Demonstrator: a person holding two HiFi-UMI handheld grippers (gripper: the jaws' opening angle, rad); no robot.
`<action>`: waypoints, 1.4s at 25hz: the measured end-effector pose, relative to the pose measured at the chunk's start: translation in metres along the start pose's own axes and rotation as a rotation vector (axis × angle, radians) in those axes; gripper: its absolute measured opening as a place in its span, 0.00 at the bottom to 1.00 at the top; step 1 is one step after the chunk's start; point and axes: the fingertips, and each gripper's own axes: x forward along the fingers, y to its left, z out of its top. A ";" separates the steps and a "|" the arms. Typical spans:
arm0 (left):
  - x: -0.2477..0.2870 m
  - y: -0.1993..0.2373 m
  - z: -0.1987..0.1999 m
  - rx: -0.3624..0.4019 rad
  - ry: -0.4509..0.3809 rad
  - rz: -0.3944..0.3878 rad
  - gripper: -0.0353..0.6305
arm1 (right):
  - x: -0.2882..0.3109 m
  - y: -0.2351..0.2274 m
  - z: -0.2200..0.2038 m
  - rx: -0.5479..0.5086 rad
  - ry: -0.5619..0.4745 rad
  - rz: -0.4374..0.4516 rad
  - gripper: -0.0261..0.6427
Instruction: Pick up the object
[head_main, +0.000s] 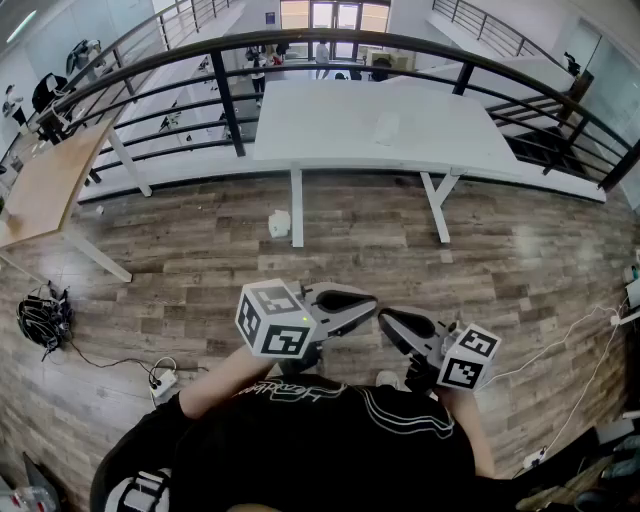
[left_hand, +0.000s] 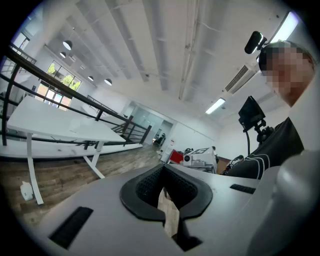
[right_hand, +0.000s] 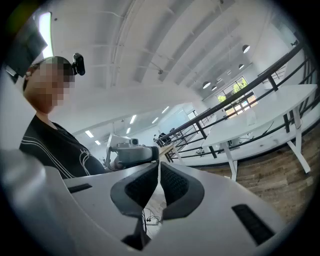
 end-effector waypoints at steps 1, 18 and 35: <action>-0.002 0.001 0.000 0.005 0.001 0.004 0.06 | 0.002 0.001 0.001 -0.003 0.001 0.000 0.08; -0.039 0.010 0.008 -0.006 -0.053 0.028 0.06 | 0.032 0.019 0.010 -0.030 0.028 0.026 0.08; 0.022 0.101 0.035 -0.052 -0.021 0.088 0.06 | 0.039 -0.102 0.048 0.028 -0.038 0.029 0.08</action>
